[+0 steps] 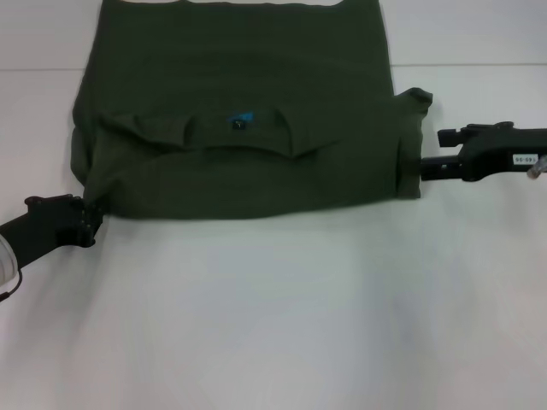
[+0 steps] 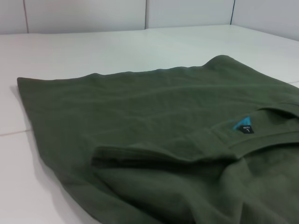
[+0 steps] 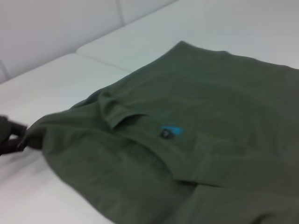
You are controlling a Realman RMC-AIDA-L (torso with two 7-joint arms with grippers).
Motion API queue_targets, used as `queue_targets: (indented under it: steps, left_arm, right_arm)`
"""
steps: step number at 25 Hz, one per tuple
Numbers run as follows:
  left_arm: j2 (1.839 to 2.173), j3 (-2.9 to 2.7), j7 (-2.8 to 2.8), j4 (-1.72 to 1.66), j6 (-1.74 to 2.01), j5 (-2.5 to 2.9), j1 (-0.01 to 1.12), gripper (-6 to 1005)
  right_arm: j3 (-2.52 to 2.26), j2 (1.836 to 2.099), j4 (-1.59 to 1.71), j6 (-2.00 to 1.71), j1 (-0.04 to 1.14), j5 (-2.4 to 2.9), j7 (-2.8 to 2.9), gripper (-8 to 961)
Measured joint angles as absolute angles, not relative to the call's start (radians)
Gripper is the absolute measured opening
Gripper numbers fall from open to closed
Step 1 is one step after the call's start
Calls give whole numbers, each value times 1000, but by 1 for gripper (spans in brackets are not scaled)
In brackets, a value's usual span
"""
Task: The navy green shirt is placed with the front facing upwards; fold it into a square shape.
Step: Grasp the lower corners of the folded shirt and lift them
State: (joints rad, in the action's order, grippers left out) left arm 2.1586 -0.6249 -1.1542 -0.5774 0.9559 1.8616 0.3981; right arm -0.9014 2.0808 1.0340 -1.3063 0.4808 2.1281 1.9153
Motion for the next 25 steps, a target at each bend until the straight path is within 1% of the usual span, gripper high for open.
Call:
queue_targets:
  steps: [5, 8, 17, 21, 25]
  left_arm:
    - [2159, -639, -1156, -580, 962, 1862, 397, 118]
    - [2160, -646, -1152, -580, 969, 1862, 395, 106]
    - [2163, -656, -1149, -586, 1002, 1872, 384, 105]
    - [2163, -657, -1149, -587, 1006, 1879, 383, 104]
    - [2163, -656, -1149, -589, 1005, 1879, 383, 104]
  right_arm:
    - [-906, 2051, 1036, -1311, 534, 2232, 2164, 916]
    - [-906, 2046, 1000, -1311, 595, 2353, 2264, 912]
    - [-911, 2055, 797, -1208, 759, 2538, 2358, 893]
    - [-914, 2074, 774, -1166, 792, 2633, 2409, 885]
    - [-917, 2082, 789, -1164, 799, 2697, 2457, 877]
